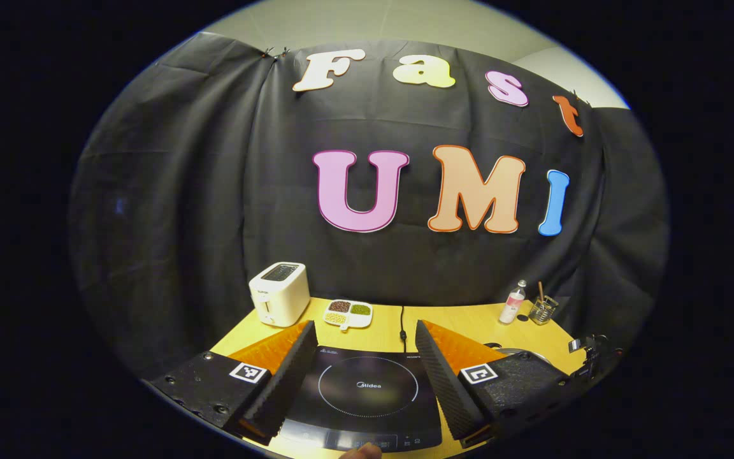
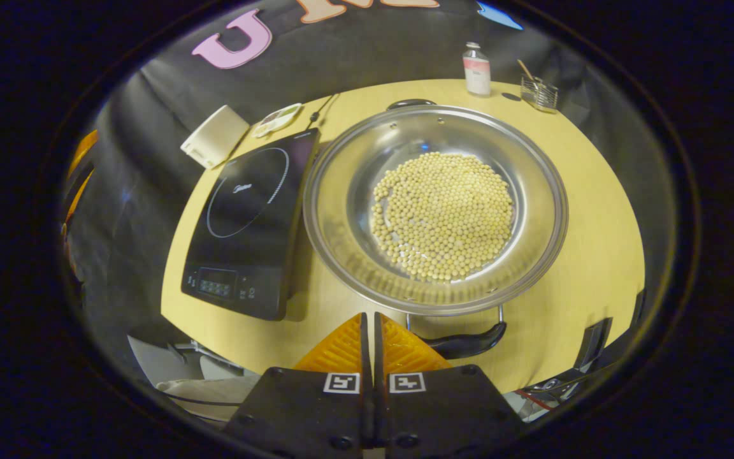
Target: First push the handle of the pot to place it horizontally, then grasp the pot with both hands and set it on the induction cooktop.
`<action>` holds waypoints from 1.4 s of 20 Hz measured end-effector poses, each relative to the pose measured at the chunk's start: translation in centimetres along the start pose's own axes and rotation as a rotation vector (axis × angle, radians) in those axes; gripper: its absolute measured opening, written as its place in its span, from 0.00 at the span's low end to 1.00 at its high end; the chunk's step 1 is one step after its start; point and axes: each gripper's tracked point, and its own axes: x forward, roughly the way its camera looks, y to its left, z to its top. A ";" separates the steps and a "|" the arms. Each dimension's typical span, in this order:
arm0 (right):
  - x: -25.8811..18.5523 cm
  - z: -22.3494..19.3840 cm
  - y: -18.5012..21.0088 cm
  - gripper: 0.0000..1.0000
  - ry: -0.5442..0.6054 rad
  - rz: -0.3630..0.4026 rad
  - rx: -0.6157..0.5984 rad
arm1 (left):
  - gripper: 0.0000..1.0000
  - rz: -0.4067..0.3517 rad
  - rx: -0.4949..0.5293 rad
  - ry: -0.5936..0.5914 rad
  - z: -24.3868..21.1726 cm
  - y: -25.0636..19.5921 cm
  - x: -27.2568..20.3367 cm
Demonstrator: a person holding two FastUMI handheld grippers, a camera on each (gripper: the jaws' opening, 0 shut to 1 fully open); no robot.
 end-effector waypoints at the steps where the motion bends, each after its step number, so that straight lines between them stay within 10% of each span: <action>1: 0.4 -0.4 -0.3 0.03 0.016 -0.028 0.001 | 0.95 -0.021 -0.012 0.008 -0.3 0.1 0.5; 12: 0.5 -1.1 -5.2 0.02 0.059 -0.252 -0.021 | 0.95 -0.128 -0.090 0.058 -2.0 1.0 3.1; 28: 0.1 1.7 -14.9 0.00 0.047 -0.248 0.014 | 0.95 -0.037 -0.042 0.091 -2.3 -3.2 2.1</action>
